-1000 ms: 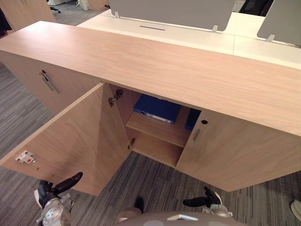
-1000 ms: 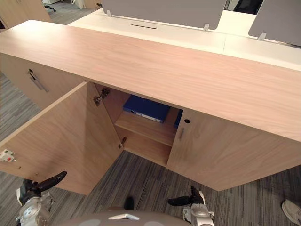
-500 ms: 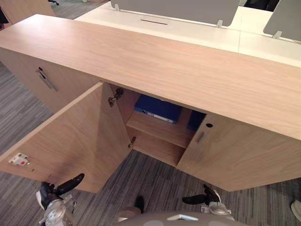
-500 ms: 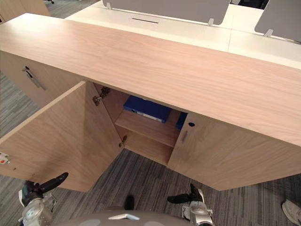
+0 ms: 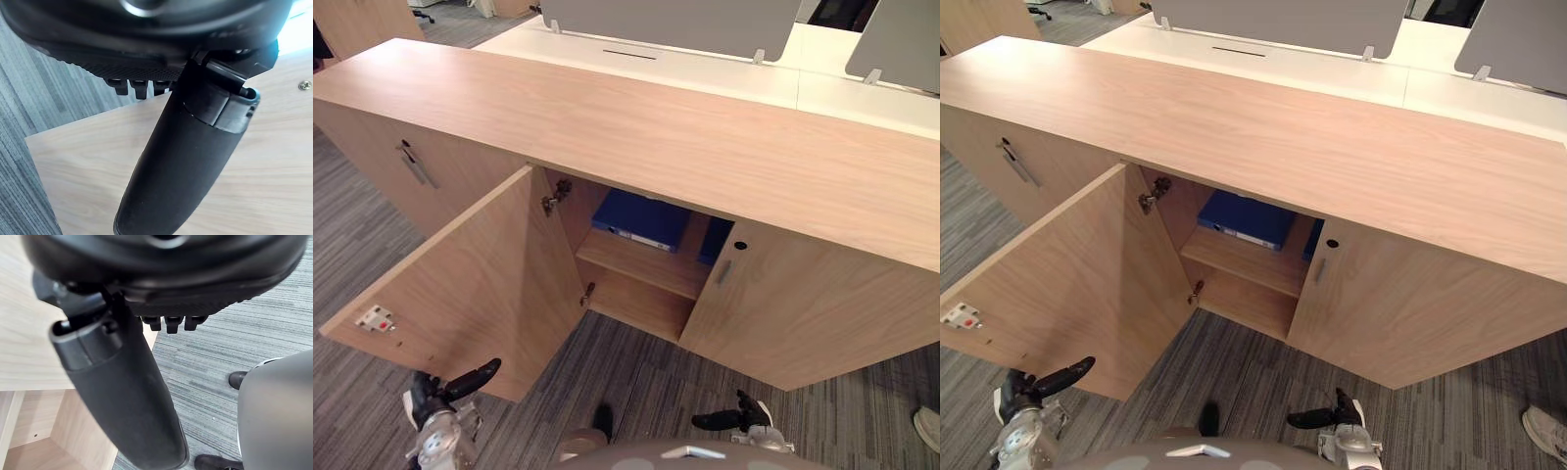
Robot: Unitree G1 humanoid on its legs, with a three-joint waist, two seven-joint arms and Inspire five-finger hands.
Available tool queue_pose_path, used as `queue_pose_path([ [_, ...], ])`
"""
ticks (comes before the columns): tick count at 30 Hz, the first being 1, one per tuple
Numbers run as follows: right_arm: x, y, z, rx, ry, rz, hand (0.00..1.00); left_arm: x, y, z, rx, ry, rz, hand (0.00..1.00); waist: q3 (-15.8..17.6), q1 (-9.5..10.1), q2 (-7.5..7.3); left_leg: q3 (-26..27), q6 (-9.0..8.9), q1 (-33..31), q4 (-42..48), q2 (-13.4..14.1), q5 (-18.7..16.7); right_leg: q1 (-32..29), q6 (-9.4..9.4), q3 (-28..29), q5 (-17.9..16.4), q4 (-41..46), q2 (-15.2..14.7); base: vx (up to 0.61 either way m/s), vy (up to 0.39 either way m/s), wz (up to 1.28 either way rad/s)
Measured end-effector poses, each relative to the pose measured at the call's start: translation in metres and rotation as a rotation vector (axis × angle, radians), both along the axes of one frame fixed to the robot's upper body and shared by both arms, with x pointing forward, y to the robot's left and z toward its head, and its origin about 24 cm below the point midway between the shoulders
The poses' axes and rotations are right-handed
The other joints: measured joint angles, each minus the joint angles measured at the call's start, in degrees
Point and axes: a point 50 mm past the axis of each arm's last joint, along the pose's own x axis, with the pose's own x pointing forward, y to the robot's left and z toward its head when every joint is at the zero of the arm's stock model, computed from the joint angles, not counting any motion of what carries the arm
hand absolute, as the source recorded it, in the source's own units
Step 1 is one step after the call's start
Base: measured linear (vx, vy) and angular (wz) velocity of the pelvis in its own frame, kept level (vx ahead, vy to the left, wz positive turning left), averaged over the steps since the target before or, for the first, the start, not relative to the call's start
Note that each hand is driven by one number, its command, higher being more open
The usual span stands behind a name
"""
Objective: Walk over to the cabinet, pick up the folder, carry it to the office cabinet, place the folder inside the office cabinet, then close the office cabinet door
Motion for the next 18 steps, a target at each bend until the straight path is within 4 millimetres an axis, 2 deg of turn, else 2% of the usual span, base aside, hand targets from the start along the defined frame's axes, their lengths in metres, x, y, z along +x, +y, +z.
queue_pose_path([
  [5, 0.0, 0.002, 0.0, 0.004, 0.0, 0.008, 1.0, -0.001, -0.003, -0.001, -0.008, -0.003, 0.001, 1.0, -0.01, 0.12, 0.01, 0.09, 0.32, -0.27, 0.02, -0.59, 0.15, -0.04, 0.63, -0.11, -0.13, -0.03, -0.67, 0.02, 0.003, 0.02],
  [9, 0.0, 0.004, 0.0, 0.018, 0.001, 0.021, 1.0, -0.003, -0.004, -0.002, -0.003, 0.013, -0.026, 1.0, -0.05, 0.51, -0.05, 0.11, 1.25, -0.31, 0.06, -1.61, 0.36, 0.19, 0.78, -0.15, 0.05, 0.06, -1.37, 0.07, 0.014, 0.05],
  [14, 0.001, 0.006, 0.0, 0.026, -0.003, 0.03, 1.0, -0.005, -0.006, -0.001, -0.003, 0.026, -0.073, 1.0, -0.09, 0.74, -0.01, 0.11, 1.49, -0.27, 0.03, -1.65, 0.55, 0.19, 1.12, -0.12, 0.3, 0.3, -1.48, -0.02, 0.014, 0.02],
  [18, -0.001, 0.005, -0.001, 0.025, 0.005, 0.031, 1.0, -0.007, -0.017, -0.002, -0.021, 0.029, -0.122, 1.0, -0.13, 0.74, 0.29, 0.1, 1.35, -0.39, 0.02, -1.63, 0.7, -0.2, 1.3, 0.02, 0.38, 0.55, -1.54, -0.11, 0.02, 0.01],
])
